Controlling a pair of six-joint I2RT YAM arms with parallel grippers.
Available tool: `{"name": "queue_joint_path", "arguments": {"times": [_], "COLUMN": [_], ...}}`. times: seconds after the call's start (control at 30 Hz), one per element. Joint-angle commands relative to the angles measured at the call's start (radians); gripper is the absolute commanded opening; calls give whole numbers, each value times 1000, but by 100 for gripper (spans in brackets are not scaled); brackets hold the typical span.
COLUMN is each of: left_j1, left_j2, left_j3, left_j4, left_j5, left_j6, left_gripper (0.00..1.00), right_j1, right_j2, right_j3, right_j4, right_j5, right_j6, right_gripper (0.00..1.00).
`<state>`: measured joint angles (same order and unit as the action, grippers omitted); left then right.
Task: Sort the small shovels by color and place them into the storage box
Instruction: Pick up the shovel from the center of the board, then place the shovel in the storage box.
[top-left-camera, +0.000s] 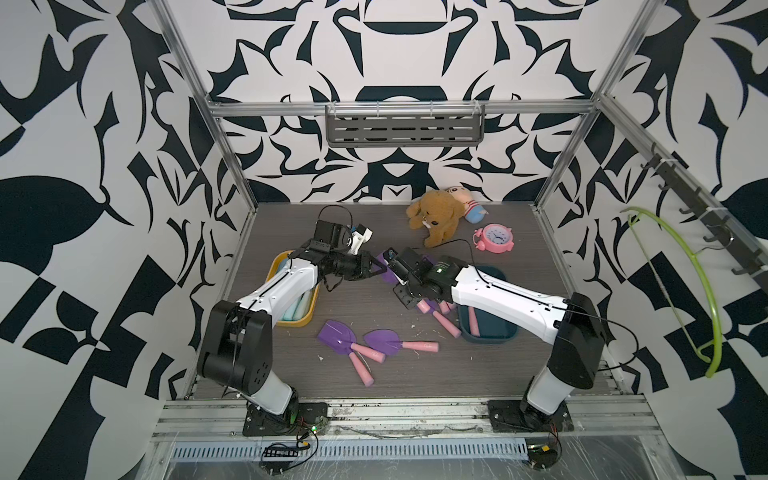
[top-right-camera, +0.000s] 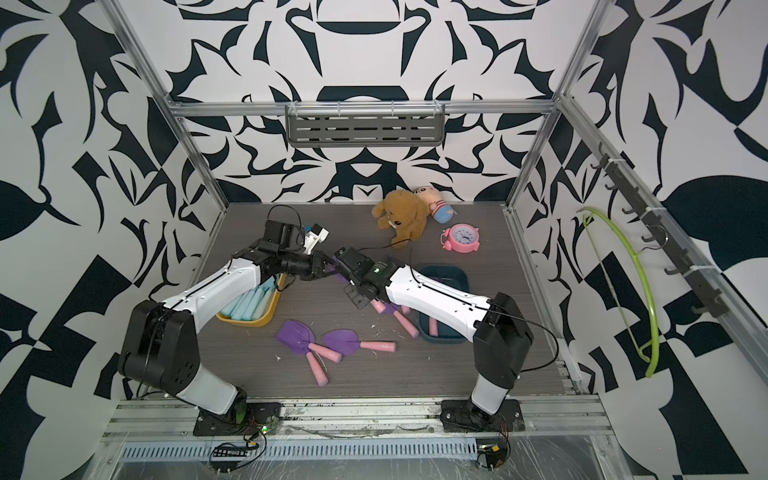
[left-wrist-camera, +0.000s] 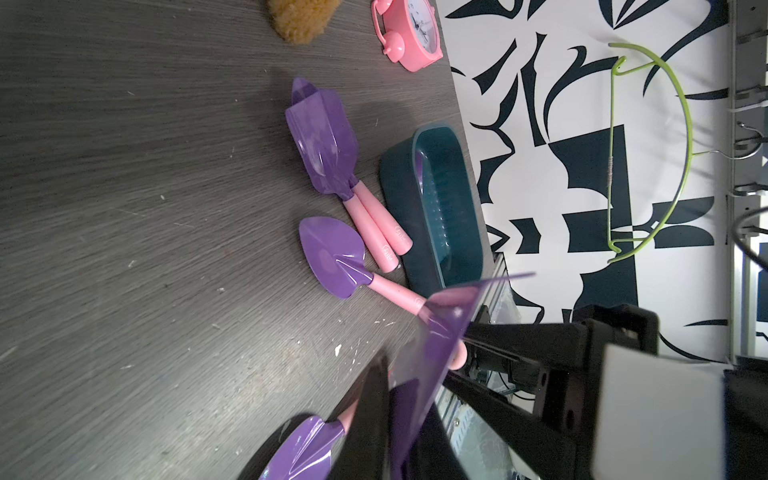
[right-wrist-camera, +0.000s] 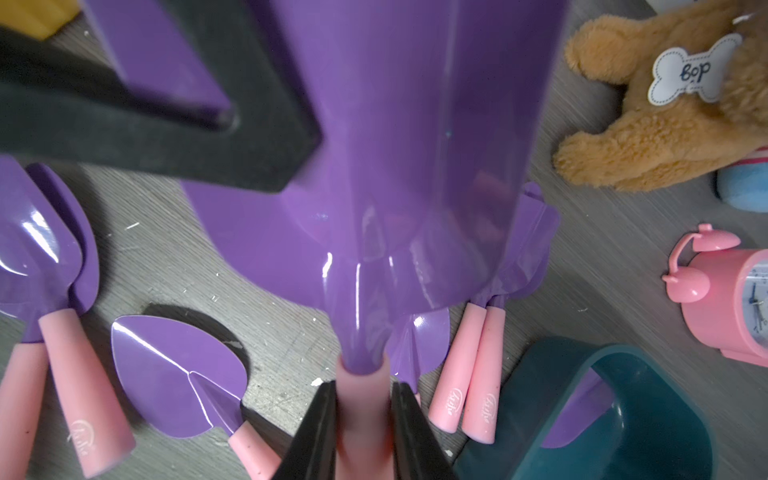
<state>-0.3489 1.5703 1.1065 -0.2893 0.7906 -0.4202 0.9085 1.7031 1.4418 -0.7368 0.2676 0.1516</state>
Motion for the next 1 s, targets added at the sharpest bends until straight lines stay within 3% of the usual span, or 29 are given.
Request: {"name": "queue_joint_path", "arguments": {"times": [0.0,0.23,0.3,0.4,0.53,0.77,0.97], "left_j1": [-2,-2,-2,-2,-3,-11,-12], "left_j2": [-7,-3,-3,1,14,27,13], "left_j3": [18,21,23,24,29,36,32], "left_j4": [10,18,18,15,5,-29,-41], "left_j5": [59,77,74,63,49,12,-10], "left_j6": [-12,-23,-24,-8,29,93,128], "left_gripper": [2,7,21,54,72,80,81], "right_j1": [-15,-40,-48,-71,-133,-388,-532], "right_j2": [-2,-2,-7,-27,-90,-186,-146], "right_j3": [45,37,33,9,-62,-217,-251], "right_j4": [-13,-16,-21,-30,-49,-137,-202], "right_j5": [23,21,20,8,-4,-71,-107], "right_j6": [-12,-13,-7,17,72,166,184], "right_gripper": [24,10,6,2,0,0,0]}}
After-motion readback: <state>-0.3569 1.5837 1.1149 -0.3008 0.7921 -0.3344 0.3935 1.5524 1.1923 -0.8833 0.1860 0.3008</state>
